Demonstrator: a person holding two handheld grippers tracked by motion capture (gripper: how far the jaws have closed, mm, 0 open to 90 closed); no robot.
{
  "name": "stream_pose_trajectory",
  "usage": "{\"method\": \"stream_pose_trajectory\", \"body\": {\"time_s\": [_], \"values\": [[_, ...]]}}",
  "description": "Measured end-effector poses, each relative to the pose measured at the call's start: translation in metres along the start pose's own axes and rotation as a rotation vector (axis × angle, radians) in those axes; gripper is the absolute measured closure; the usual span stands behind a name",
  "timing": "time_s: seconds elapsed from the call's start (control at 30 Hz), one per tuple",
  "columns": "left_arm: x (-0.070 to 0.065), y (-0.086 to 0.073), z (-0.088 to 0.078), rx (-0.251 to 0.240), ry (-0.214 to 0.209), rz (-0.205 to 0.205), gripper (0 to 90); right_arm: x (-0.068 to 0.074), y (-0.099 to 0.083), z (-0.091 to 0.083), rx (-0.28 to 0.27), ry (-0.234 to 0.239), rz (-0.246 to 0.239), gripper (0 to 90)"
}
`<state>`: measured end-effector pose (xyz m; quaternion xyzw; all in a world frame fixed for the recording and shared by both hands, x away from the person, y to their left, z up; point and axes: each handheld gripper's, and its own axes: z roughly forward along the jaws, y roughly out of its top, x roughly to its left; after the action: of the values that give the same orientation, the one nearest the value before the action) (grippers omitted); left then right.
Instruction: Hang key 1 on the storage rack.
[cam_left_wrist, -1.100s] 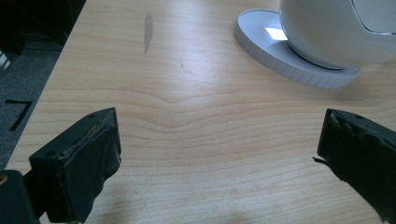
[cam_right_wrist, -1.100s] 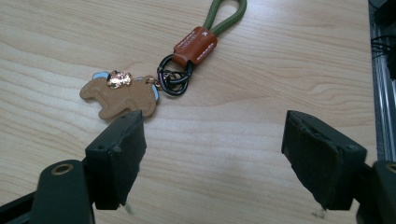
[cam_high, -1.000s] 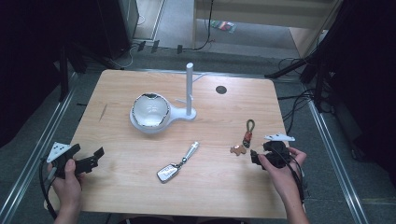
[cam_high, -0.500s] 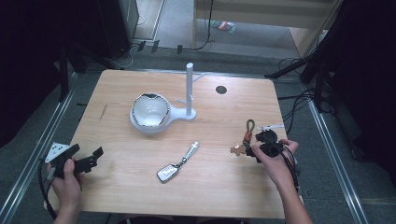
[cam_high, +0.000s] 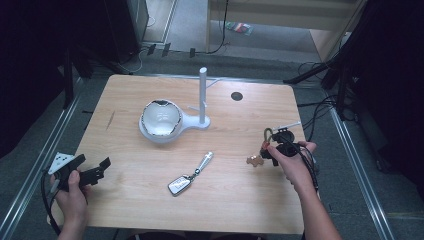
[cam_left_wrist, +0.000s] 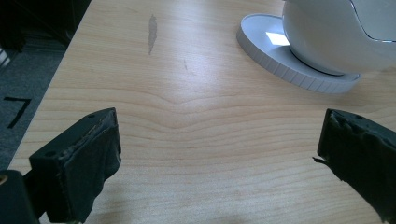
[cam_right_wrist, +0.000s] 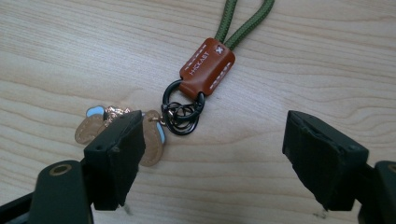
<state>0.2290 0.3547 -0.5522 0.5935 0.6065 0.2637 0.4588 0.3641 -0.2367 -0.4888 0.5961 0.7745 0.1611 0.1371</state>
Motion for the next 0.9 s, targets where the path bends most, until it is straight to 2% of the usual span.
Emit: {"method": "stream_pose_trajectory", "body": {"time_s": [0.1, 0.33, 0.4, 0.47, 0.73, 0.77, 0.83, 0.9], "values": [[0.0, 0.0, 0.0, 0.002, -0.001, -0.001, 0.0, 0.002, 0.006, 0.004, 0.024, -0.013, -0.006, 21.6], [0.0, 0.0, 0.0, 0.002, 0.0, -0.005, 0.0, 0.001, 0.018, 0.012, 0.071, -0.009, 0.04, 20.9], [0.001, 0.0, 0.0, 0.003, -0.002, -0.006, 0.0, -0.001, 0.024, 0.017, 0.087, -0.016, 0.069, 19.7], [0.001, 0.0, 0.0, 0.003, -0.002, -0.006, 0.0, -0.001, 0.027, 0.019, 0.094, -0.016, 0.09, 20.9], [0.001, 0.0, 0.0, 0.003, -0.002, -0.005, 0.0, 0.005, 0.036, 0.027, 0.103, -0.02, 0.114, 21.8], [0.001, 0.0, 0.0, 0.005, -0.002, -0.004, 0.0, 0.005, 0.038, 0.029, 0.107, -0.031, 0.125, 26.6], [0.001, 0.0, 0.0, 0.005, -0.002, -0.004, 0.0, 0.005, 0.039, 0.03, 0.107, -0.035, 0.137, 29.2], [0.001, 0.0, 0.0, 0.005, -0.003, -0.005, 0.0, 0.006, 0.041, 0.031, 0.119, -0.038, 0.15, 35.8]]}}
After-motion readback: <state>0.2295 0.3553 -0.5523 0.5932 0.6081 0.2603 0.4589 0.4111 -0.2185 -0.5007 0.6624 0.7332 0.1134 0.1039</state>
